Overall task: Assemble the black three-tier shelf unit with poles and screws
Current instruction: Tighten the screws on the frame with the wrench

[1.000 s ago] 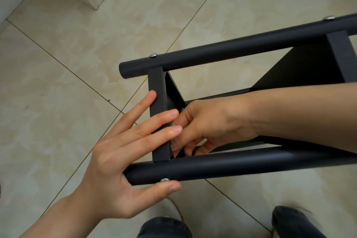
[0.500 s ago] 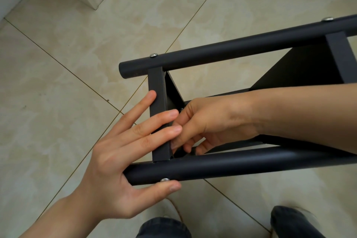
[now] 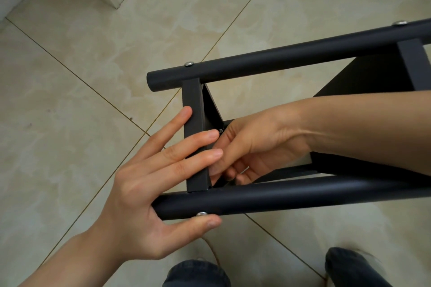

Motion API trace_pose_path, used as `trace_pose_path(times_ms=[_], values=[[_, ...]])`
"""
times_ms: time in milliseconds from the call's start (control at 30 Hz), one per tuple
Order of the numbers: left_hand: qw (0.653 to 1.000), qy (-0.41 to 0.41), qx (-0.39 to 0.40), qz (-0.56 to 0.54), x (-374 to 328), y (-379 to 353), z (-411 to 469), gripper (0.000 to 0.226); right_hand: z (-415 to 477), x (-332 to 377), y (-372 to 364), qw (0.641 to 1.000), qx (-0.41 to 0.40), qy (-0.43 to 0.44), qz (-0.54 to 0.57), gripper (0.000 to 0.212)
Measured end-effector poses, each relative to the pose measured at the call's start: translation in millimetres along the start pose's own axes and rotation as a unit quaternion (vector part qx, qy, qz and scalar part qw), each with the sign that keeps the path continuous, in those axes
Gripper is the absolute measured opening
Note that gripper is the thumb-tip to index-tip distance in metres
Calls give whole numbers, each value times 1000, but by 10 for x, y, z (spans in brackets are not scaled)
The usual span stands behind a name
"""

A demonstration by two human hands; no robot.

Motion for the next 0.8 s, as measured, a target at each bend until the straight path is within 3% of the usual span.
trace_pose_path(times_ms=[300, 433, 800], values=[[1000, -3, -4, -6, 11, -8, -4, 56, 59, -30, -49, 999, 44, -24, 18, 13], [1000, -3, -2, -9, 15, -9, -5, 57, 69, -60, 2, 999, -3, -42, -33, 29], [1000, -6, -3, -9, 13, -7, 2, 56, 68, -50, -48, 997, -59, -5, -51, 14]])
Point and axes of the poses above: each hand's wrist, its own z-axis towards the middle knuckle, its own y-axis out of the back of the hand, x = y × z, the point moved 5 cm from there along z, towards the middle knuckle, and after that the axes turned 7 degrees about x, right-handed, at the moved point
